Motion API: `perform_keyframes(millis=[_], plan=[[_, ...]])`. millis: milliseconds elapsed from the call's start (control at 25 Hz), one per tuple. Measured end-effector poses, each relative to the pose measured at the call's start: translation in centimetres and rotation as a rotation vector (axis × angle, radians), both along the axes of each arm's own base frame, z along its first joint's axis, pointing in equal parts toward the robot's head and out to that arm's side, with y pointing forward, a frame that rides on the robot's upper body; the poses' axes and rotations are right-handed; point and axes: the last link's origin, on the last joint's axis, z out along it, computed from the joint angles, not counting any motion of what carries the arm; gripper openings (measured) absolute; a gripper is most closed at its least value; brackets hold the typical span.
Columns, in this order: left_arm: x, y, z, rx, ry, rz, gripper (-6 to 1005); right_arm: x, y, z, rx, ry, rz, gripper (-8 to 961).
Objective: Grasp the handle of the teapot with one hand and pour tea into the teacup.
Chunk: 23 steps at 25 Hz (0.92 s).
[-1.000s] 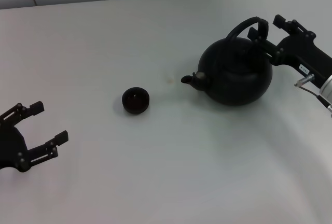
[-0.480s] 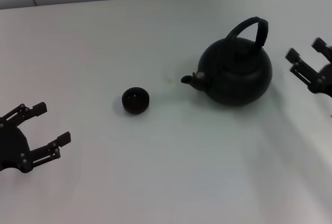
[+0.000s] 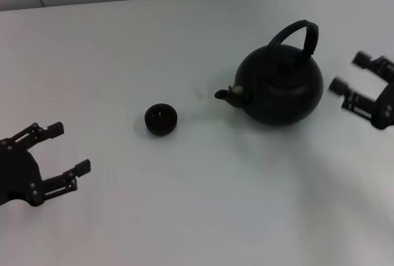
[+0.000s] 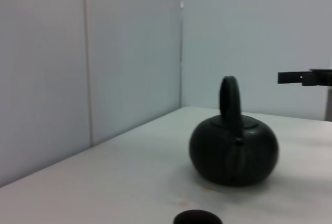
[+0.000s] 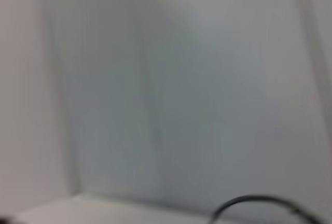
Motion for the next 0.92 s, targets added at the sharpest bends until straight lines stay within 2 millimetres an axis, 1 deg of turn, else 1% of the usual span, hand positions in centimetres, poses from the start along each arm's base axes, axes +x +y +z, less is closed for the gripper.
perform_keyframes(millis=[80, 160, 200, 360, 400, 480, 560, 680, 800, 920], plan=[[0.3, 0.2, -0.1, -0.022, 0.009, -0.017, 861, -0.4, 0.3, 0.8, -0.132, -0.052, 0.059, 766], [0.4, 0.4, -0.1, -0.039, 0.013, -0.025, 861, -0.8, 1.0, 1.6, -0.228, -0.112, 0.095, 766], [0.8, 0.9, 0.0, -0.079, 0.029, -0.037, 861, -1.0, 1.5, 1.9, -0.275, -0.147, 0.111, 766], [1.2, 1.8, 0.2, -0.137, 0.057, -0.048, 861, -1.9, 3.7, 2.7, -0.405, -0.265, 0.141, 766], [1.4, 2.4, 0.5, -0.169, 0.074, -0.048, 861, -2.2, 4.3, 2.9, -0.435, -0.293, 0.146, 766], [1.7, 3.1, 0.9, -0.198, 0.085, -0.04, 861, -2.8, 5.3, 3.2, -0.491, -0.345, 0.158, 766], [1.7, 3.1, 0.9, -0.198, 0.085, -0.04, 861, -3.4, 6.0, 3.5, -0.526, -0.392, 0.169, 766], [2.4, 4.4, 1.9, -0.234, 0.091, -0.025, 861, -4.1, 6.7, 3.7, -0.552, -0.444, 0.184, 766], [2.6, 4.9, 2.4, -0.236, 0.105, -0.025, 861, -4.6, 7.2, 3.7, -0.562, -0.456, 0.197, 765], [2.7, 5.0, 2.5, -0.236, 0.111, -0.028, 861, -5.0, 7.4, 3.7, -0.567, -0.458, 0.208, 765]])
